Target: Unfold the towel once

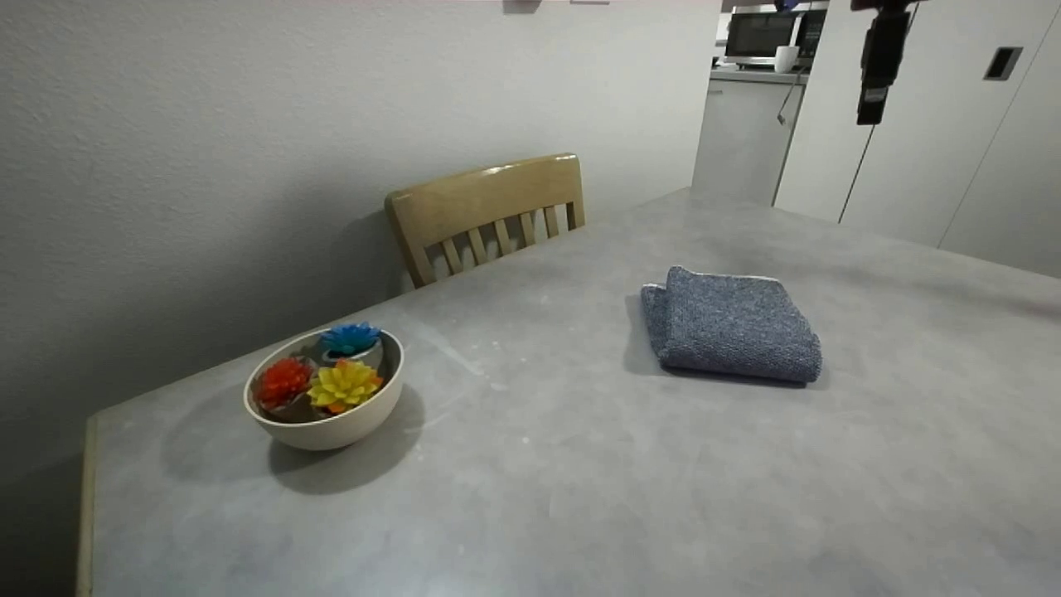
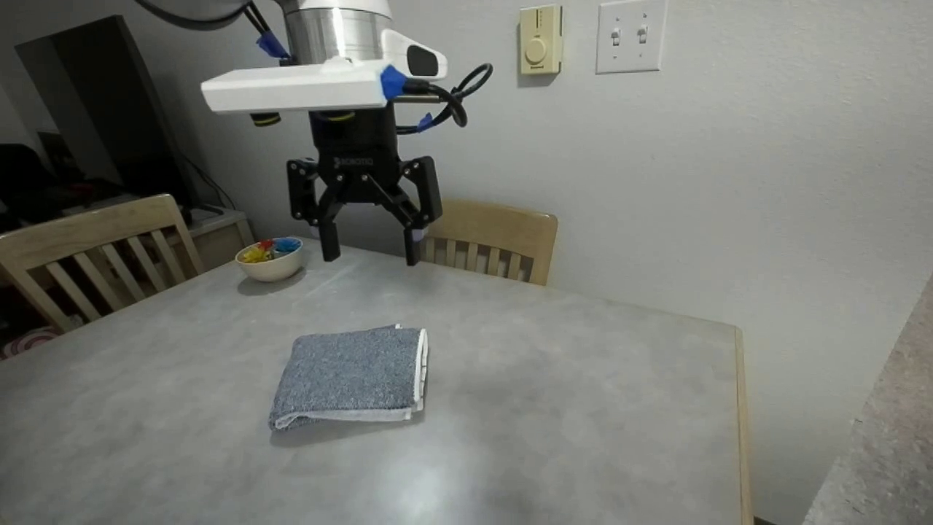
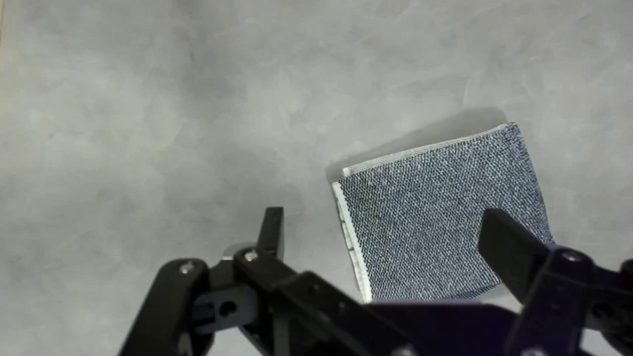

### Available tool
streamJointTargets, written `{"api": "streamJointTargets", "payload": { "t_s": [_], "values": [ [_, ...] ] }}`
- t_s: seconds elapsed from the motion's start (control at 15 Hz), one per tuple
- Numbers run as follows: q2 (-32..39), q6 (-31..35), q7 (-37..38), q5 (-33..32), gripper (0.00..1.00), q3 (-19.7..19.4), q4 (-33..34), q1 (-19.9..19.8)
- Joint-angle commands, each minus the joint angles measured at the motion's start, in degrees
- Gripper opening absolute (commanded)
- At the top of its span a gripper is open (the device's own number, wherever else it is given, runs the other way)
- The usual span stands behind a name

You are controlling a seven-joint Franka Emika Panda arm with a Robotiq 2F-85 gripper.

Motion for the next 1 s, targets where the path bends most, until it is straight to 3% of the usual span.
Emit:
{"api": "streamJointTargets", "payload": {
  "t_s": [0.0, 0.2, 0.53, 0.93],
  "values": [
    [0.5, -0.1, 0.3, -0.4, 1.0, 1.9, 0.6, -1.8],
    [-1.7, 3.1, 1.1, -1.7, 1.0, 1.9, -1.2, -1.8],
    [1.9, 6.8, 1.9, -0.3, 1.0, 2.5, 0.3, -2.2],
    [7.2, 5.5, 0.3, 1.8, 1.0, 4.5, 2.3, -2.9]
  ]
}}
